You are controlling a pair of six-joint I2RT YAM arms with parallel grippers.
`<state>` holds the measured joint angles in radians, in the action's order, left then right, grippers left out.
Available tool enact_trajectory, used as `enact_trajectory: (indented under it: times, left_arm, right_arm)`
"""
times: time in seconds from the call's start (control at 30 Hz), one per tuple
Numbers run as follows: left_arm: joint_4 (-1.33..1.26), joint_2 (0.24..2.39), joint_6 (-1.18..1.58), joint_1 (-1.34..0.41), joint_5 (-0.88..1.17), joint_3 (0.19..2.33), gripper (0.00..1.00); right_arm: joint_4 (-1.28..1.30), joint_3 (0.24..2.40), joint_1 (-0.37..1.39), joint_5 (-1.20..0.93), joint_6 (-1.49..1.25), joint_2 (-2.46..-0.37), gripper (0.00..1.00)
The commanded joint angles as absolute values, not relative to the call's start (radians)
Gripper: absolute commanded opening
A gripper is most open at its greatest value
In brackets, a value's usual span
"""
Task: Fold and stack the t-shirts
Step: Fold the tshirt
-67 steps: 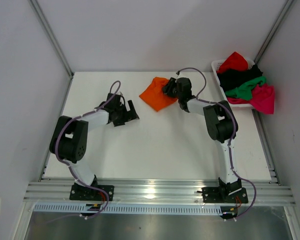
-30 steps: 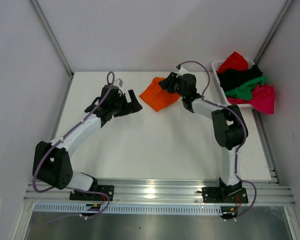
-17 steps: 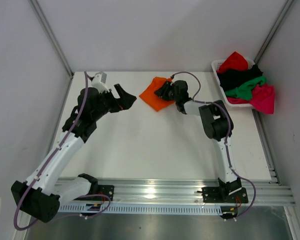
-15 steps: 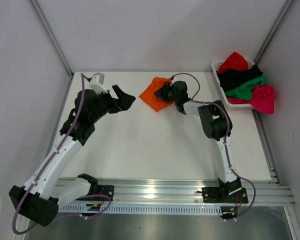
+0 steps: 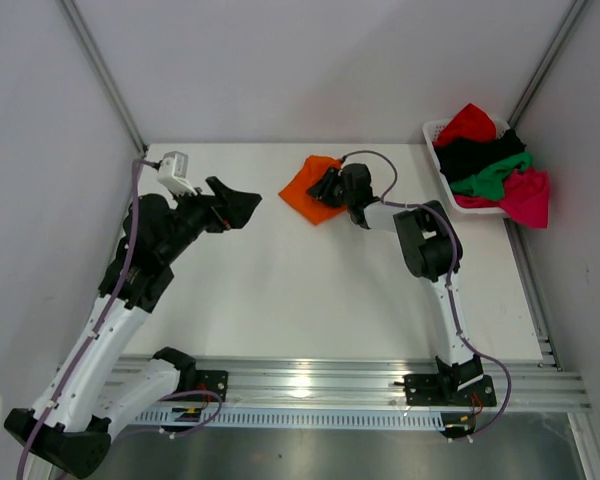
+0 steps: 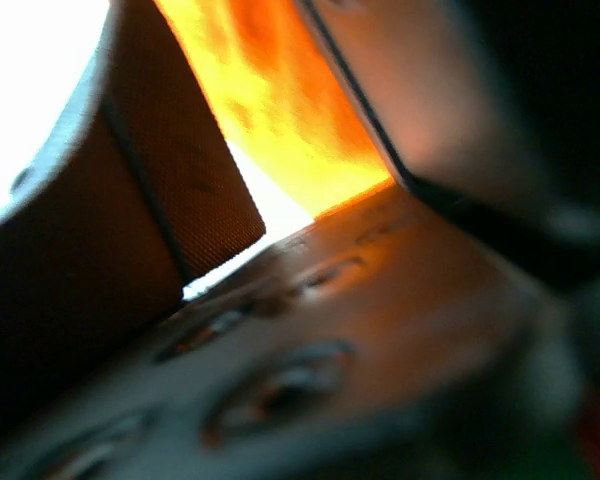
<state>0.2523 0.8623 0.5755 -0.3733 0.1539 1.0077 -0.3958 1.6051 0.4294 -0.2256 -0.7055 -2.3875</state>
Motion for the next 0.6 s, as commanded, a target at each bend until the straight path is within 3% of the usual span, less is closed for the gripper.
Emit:
enact_trajectory:
  times: [0.0, 0.3, 0.57]
  left_arm:
    - [0.244, 0.828, 0.568, -0.379, 0.138, 1.009, 1.00]
    - [0.256, 0.793, 0.584, -0.379, 0.164, 1.000, 1.00]
    - [0.282, 0.750, 0.560, -0.380, 0.133, 1.023, 1.00]
  right_arm:
    - [-0.301, 1.543, 0.443, -0.199, -0.683, -2.335, 0.42]
    - [0.012, 1.588, 0.498, -0.103, -0.655, -2.332, 0.42]
    - [0.096, 1.387, 0.572, -0.138, -0.675, -2.168, 0.41]
